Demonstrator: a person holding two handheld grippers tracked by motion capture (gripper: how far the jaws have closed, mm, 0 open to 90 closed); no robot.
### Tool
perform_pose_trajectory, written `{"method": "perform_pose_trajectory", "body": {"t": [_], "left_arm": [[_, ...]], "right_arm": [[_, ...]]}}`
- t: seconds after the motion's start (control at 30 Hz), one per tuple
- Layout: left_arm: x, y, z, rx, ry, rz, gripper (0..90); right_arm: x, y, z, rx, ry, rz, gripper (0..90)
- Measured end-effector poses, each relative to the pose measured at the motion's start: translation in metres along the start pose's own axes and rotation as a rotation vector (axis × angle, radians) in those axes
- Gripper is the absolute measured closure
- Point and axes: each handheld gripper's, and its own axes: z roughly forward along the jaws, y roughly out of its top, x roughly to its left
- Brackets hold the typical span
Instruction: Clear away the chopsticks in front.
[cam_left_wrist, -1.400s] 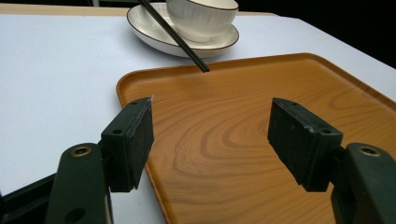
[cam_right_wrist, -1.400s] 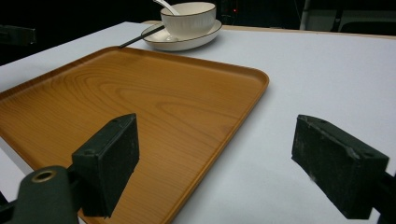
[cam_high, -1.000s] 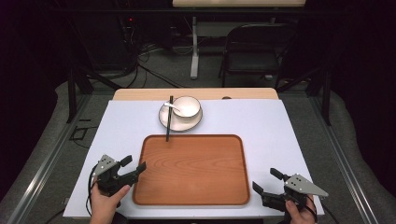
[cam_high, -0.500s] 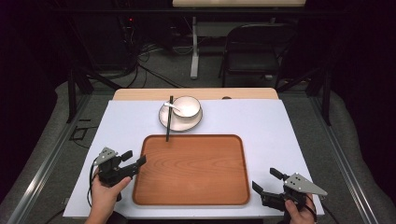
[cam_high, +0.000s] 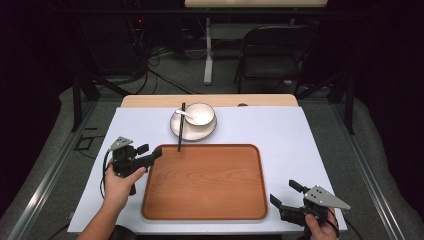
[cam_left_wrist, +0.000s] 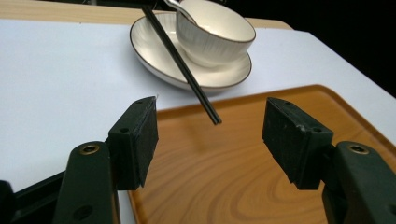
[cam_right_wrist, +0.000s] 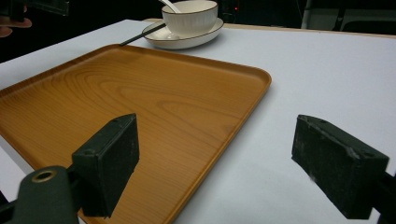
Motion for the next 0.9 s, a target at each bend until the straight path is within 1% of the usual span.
{"method": "perform_pose_trajectory", "body": {"t": [0.1,0.13,0.17,0.2,0.27,0.3,0.33,0.37,0.5,0.57,0.63,0.67,0.7,0.73,0.9], "left_arm": [[0.002,0.006,0.007,0.005,0.008,0.000,35.9],[0.002,0.008,0.008,0.009,0.011,0.006,35.9],[0.002,0.008,0.008,0.009,0.011,0.006,35.9],[0.003,0.014,0.012,0.017,0.017,0.015,35.9],[0.003,0.019,0.016,0.023,0.024,0.013,36.0],[0.004,0.023,0.017,0.033,0.016,0.010,36.0],[0.004,0.023,0.017,0.033,0.016,0.010,36.0],[0.004,0.030,0.021,0.038,0.016,0.011,35.9],[0.003,0.044,0.030,0.037,0.033,0.004,35.3],[0.004,0.050,0.035,0.038,0.038,0.001,34.5],[0.004,0.056,0.040,0.044,0.041,-0.019,34.5],[0.004,0.056,0.040,0.044,0.041,-0.019,34.5],[0.005,0.059,0.043,0.052,0.048,-0.024,34.5],[0.007,0.064,0.048,0.062,0.060,-0.040,34.5],[0.014,0.076,0.061,0.075,0.086,-0.072,33.8]], "right_arm": [[0.000,0.000,0.000,0.000,0.000,0.000,14.5],[0.000,0.000,0.000,0.000,0.000,-0.001,14.5],[0.000,0.000,0.000,-0.001,0.000,-0.001,14.5],[0.000,0.000,0.000,-0.001,0.000,-0.002,14.5],[0.000,0.000,0.000,-0.003,-0.001,-0.007,14.5],[0.000,0.000,0.000,-0.002,-0.001,-0.007,14.5],[0.000,0.000,0.000,-0.001,0.000,-0.001,14.5],[0.000,0.000,0.000,-0.001,0.000,-0.001,14.5],[0.000,0.000,0.000,-0.003,-0.001,-0.007,14.5],[0.000,0.000,0.000,0.000,0.000,-0.001,14.5],[0.000,0.000,0.000,0.000,0.000,0.001,14.5],[0.000,0.000,0.000,-0.001,0.000,0.000,14.5],[0.000,0.000,0.000,-0.001,0.000,0.000,14.5],[0.000,0.000,0.000,-0.003,-0.001,-0.006,14.5],[0.000,0.000,0.000,-0.003,-0.001,-0.006,14.5]]}}
